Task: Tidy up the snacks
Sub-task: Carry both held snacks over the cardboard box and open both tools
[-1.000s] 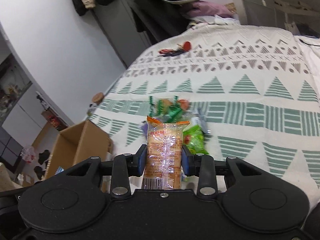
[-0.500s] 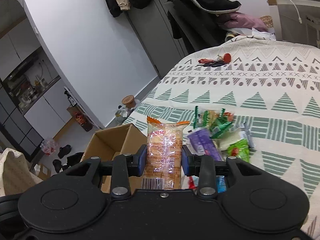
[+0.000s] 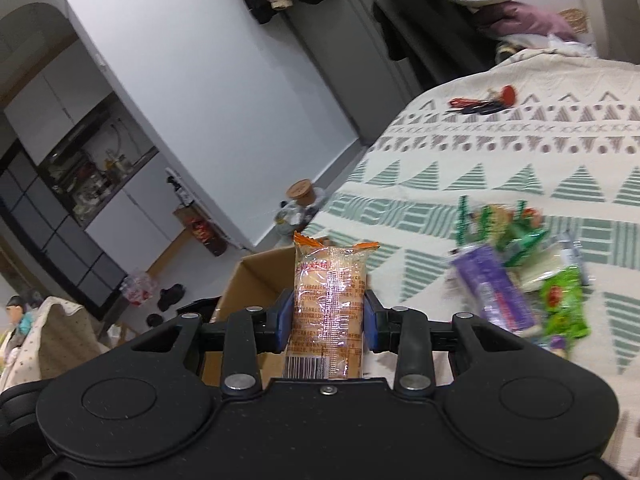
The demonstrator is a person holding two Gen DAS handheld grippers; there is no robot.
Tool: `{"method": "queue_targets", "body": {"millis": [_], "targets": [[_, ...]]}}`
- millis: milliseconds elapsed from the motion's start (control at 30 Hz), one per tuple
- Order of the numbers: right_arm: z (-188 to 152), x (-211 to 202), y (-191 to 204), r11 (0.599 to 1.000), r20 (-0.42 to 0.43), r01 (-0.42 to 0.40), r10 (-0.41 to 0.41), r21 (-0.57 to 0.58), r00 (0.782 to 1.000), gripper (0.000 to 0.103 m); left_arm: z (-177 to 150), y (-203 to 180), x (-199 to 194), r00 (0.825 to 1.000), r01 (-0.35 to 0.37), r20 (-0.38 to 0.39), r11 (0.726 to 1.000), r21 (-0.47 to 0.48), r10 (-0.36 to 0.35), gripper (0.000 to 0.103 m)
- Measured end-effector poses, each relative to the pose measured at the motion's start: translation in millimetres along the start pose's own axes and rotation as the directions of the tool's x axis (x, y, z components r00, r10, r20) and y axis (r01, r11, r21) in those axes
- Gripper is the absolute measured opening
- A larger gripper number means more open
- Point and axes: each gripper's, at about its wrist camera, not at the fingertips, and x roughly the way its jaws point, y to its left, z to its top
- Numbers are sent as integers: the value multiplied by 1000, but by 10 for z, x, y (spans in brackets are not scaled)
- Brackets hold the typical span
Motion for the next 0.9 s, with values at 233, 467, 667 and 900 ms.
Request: {"method": "queue_targets", "body": {"millis": [233, 467, 667, 900], "targets": [[-44, 248, 188, 998, -41, -67, 68, 13, 997, 35, 90, 145, 243, 1000, 0, -24, 1000, -14, -1, 25], [-122, 508, 345, 995, -87, -99, 99, 6, 991, 35, 100, 296, 469, 998, -9, -61, 999, -47, 6, 25], [-212, 659, 422, 993, -123, -113, 115, 21, 986, 35, 81, 397, 585, 996, -30, -89, 997, -65, 24, 28], [-265, 701, 428, 993, -159, -108, 113, 36, 981, 51, 107, 469, 563, 995, -36, -101, 995, -88, 27, 43]]}}
